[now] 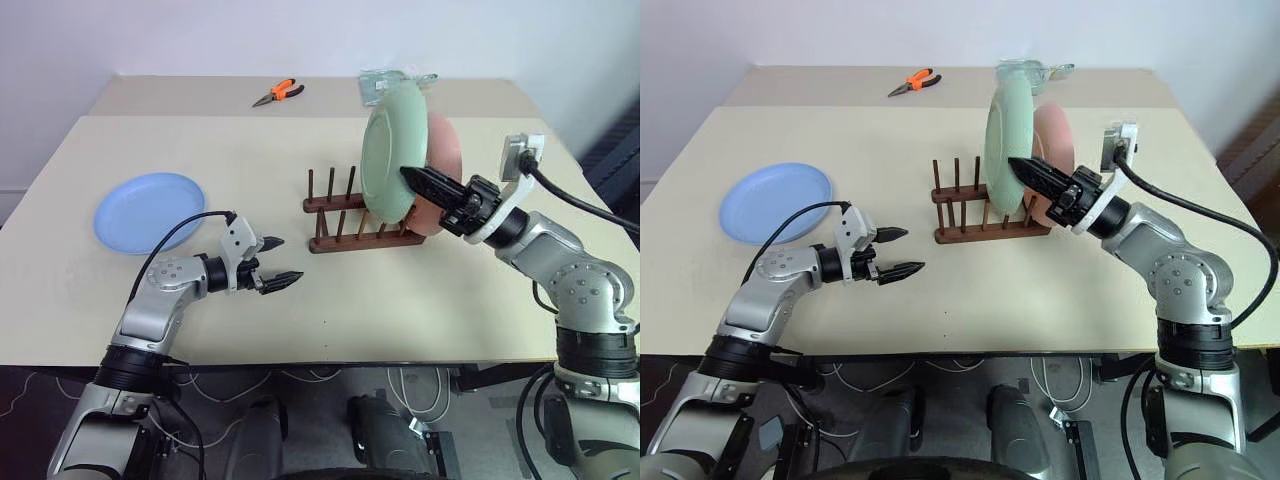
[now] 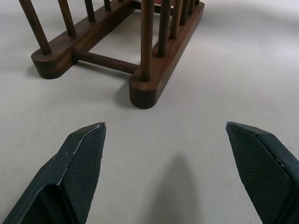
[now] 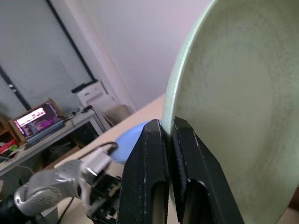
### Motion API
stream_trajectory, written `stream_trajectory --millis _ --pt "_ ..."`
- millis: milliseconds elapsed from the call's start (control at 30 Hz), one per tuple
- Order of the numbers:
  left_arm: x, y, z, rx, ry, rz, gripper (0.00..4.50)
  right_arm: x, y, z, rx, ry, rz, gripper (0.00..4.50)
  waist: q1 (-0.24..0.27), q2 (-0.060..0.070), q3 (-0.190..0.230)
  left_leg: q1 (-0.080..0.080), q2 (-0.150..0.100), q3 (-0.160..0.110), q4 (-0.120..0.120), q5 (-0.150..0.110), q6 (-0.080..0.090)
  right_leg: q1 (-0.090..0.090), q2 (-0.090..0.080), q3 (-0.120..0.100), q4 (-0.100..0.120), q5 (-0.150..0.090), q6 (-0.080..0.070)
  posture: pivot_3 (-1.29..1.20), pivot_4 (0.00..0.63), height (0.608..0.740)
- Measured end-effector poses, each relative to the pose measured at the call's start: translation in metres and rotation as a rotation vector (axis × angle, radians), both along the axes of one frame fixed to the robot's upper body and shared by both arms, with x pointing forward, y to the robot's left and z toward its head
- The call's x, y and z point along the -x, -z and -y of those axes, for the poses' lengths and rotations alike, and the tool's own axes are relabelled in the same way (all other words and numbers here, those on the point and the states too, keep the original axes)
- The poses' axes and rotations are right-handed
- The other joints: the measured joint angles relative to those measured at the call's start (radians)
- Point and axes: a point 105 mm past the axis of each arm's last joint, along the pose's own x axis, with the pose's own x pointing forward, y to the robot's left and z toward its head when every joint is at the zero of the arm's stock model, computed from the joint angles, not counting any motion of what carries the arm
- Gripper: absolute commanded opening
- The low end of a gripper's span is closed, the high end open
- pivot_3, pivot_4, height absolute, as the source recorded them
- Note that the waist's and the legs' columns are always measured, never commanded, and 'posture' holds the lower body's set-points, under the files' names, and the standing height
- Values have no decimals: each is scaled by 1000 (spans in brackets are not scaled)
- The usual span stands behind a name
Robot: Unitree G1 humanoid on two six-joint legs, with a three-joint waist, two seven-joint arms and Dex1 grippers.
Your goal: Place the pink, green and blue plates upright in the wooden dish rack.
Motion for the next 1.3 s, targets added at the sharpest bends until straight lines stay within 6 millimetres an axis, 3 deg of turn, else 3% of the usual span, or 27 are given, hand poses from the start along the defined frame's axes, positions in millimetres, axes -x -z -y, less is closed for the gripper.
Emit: stream_trajectory --millis 133,233,433,500,533,633,733,800,900,1000,1100,1200,1300 --pt "0 0 0 -1 0 -1 4240 -4 8 0 51 19 -3 2396 0 0 0 0 0 0 0 0 0 0 0 0 0 0 0 0 150 732" --pt "1 0 -1 -1 3 -5 4370 -9 -1 3 107 85 82 3918 -1 0 0 0 0 0 0 0 0 0 0 0 0 0 0 0 150 732" --pt "-2 -4 -13 32 -54 -27 4370 6 -34 -10 277 126 337 3918 -2 0 0 0 0 0 -1 0 0 -1 1 0 0 0 0 0 150 732" --pt "-14 -15 -26 70 -147 12 4500 16 -41 -14 334 113 386 4485 0 0 0 0 0 0 0 0 0 -1 1 0 0 0 0 0 150 732" --pt "-19 -21 -35 81 -199 35 4500 19 -43 -15 354 108 402 4496 1 0 0 -1 0 0 0 0 0 -1 1 0 0 0 0 0 150 732" --pt "-48 -52 -86 142 -493 151 4500 32 -47 -18 452 88 450 4496 2 0 0 -1 0 -1 0 0 0 -1 0 0 0 0 0 0 150 732" --pt "-64 -73 -145 181 -816 246 4500 41 -44 -26 512 70 487 4496 -1 0 0 -1 0 0 0 0 0 -1 1 0 0 0 1 0 150 732" --pt "-68 -79 -188 226 -1075 256 4500 45 -38 -34 543 49 498 4496 -3 -1 0 -1 0 -1 0 0 0 -1 1 0 1 1 2 0 150 732" --pt "-58 -75 -237 256 -1344 209 4500 48 -29 -42 553 16 489 4496 -3 -1 0 -1 0 0 0 0 0 -1 1 -1 1 2 4 0 150 732" --pt "-50 -61 -254 311 -1467 137 4500 47 -20 -49 548 -6 473 4496 6 -3 0 -1 0 -1 0 0 0 -1 0 -1 0 2 4 0 150 732" --pt "-40 -34 -264 480 -1566 -58 4500 47 -11 -53 554 -28 465 4496 5 -5 -1 -1 0 -1 1 0 0 0 0 -2 0 2 4 0 150 732" --pt "-39 -10 -249 534 -1519 -226 3613 44 -8 -53 569 -20 469 4500 6 -5 -1 -1 0 -1 1 0 0 0 0 -2 1 2 4 0 150 732" --pt "-40 -9 -240 576 -1486 -277 2009 42 -7 -54 565 -16 476 4500 4 -5 -1 -1 0 -2 1 0 0 0 0 -2 1 2 4 0 150 732"
